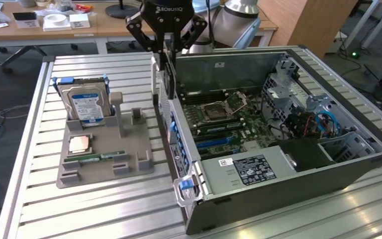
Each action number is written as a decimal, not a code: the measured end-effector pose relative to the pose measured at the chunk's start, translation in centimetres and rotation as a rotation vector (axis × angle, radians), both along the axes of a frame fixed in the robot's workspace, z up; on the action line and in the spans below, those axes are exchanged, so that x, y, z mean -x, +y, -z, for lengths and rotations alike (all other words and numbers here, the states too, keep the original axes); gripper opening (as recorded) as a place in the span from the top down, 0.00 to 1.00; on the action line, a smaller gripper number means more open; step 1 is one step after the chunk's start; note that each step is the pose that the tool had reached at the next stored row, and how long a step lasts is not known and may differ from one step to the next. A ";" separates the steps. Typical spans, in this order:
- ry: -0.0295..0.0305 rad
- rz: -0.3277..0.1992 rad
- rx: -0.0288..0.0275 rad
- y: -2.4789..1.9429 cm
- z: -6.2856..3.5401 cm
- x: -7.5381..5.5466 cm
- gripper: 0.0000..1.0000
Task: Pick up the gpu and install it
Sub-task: 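Pick up the gpu and move the gpu toward the slot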
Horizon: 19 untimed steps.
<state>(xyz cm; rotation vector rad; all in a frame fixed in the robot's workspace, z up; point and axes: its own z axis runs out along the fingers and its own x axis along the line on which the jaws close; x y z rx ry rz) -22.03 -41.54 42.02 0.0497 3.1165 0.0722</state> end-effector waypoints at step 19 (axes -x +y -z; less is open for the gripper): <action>-0.0001 0.000 -0.0002 0.00 0.01 -4.8 0.74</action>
